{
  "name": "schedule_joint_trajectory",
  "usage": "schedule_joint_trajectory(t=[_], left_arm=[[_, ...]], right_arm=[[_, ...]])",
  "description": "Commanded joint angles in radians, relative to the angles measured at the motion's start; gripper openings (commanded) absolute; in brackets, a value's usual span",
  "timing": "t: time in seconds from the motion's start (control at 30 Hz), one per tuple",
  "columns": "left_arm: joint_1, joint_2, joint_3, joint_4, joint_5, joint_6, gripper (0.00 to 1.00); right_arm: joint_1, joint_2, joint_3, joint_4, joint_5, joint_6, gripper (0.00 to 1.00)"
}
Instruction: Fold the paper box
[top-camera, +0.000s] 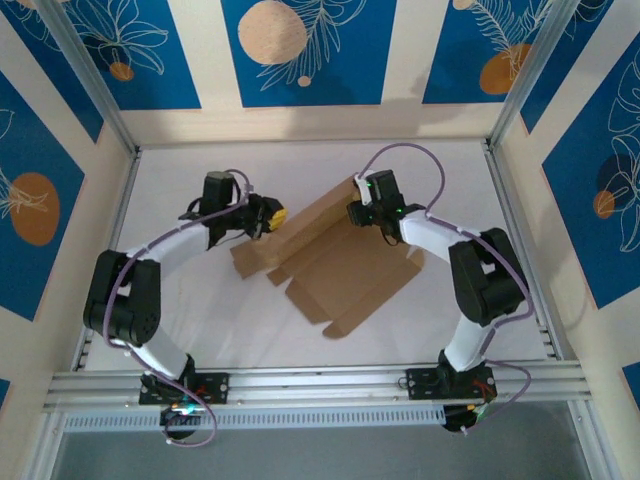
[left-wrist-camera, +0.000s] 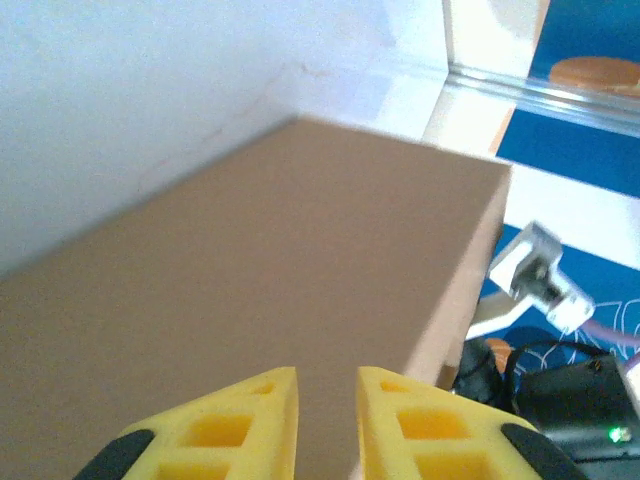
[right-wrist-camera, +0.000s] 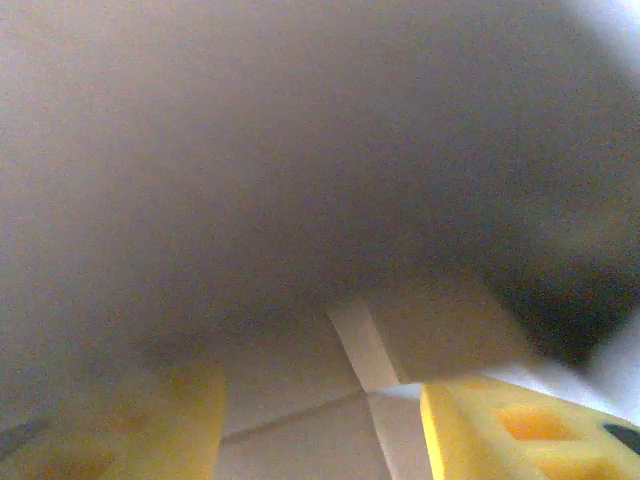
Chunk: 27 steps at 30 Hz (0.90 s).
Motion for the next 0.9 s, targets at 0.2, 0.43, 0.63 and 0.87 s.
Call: schedule_joint_trajectory(t=[0.2,0.43,0.63,0.87], left_arm=[[0.071,0.055,0.166,-0.157,-0.040,0.215,0.28],[0.074,0.045,0.213,-0.264,-0.044,0.368,0.32],[0.079,0.069,0.191,-0.212,-0.031,0.407,0.33],[0.075,0.156,0.220,-0.138,0.054,0.392,0.33]], right_arm=[[-0.056,-0.147,-0.041,-0.022,-0.303,-0.096,0.62],[-0.102,-0.246,-0.141,0.080,-0.302,-0.264,0.57],[-0.163,-0.153,-0.099,0.018,-0.419,-0.450,0.57],[-0.184,-0.042,-0.056,0.080,-0.503,-0.480,0.61]])
